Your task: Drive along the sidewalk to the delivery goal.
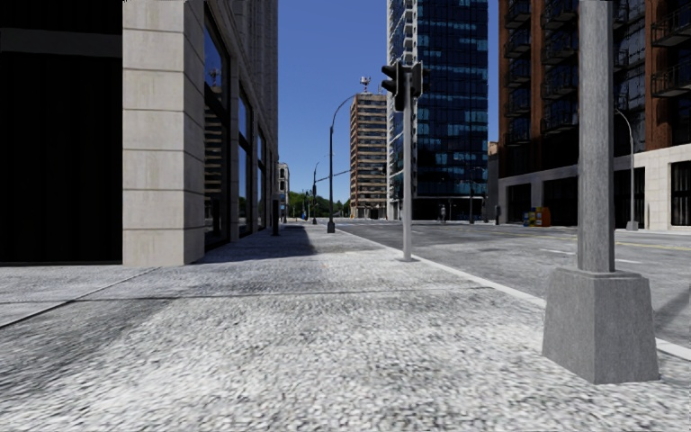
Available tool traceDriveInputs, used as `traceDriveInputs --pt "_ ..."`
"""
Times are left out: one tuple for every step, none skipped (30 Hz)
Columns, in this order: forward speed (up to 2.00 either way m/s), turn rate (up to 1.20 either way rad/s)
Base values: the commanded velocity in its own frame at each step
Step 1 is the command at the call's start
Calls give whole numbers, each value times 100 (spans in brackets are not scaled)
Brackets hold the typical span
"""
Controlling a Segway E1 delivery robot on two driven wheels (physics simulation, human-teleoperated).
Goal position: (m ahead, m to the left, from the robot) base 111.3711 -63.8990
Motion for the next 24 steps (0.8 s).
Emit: traceDriveInputs --pt "157 12" --pt "157 16" --pt "200 21" --pt "200 22" --pt "200 22" --pt "200 22" --pt "200 23" --pt "200 23" --pt "200 23" --pt "200 23" --pt "200 23" --pt "200 23" --pt "200 23" --pt "200 23" --pt "200 23" --pt "200 23" --pt "200 23" --pt "200 24" --pt "200 24" --pt "200 24" --pt "200 24" --pt "200 24" --pt "200 24" --pt "200 24"
